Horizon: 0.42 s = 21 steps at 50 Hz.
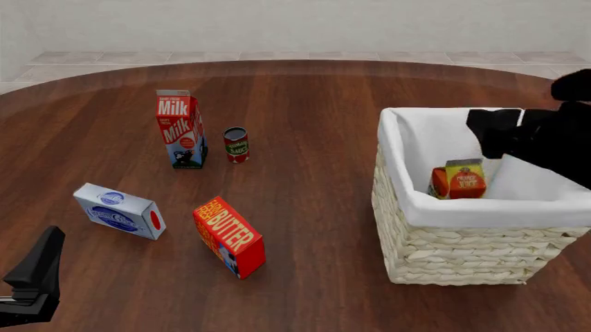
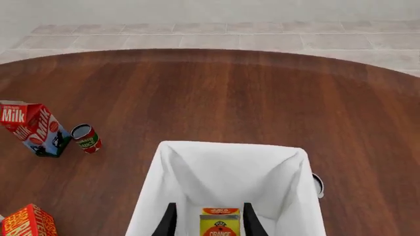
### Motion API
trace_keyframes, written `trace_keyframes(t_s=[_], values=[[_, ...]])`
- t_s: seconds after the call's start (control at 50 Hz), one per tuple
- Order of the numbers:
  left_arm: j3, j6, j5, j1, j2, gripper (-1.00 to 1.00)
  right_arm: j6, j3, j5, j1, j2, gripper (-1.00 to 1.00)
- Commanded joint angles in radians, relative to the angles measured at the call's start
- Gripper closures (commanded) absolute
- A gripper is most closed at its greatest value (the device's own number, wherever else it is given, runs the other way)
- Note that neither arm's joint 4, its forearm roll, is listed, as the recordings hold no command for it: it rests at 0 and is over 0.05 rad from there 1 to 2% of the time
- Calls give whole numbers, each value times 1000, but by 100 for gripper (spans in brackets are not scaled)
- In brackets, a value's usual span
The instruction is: Pick up the orange juice, and put it in the basket.
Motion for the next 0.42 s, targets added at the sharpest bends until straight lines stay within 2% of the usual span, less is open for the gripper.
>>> trace_keyframes(t_s=[0.02, 0.28, 0.42], values=[[0, 0, 0, 0, 0, -100, -38, -91, 85, 37, -62, -100], [0, 0, 0, 0, 0, -100, -97, -218, 184, 85, -107, -100], [0, 0, 0, 0, 0, -100, -104, -249, 217, 94, -140, -100]])
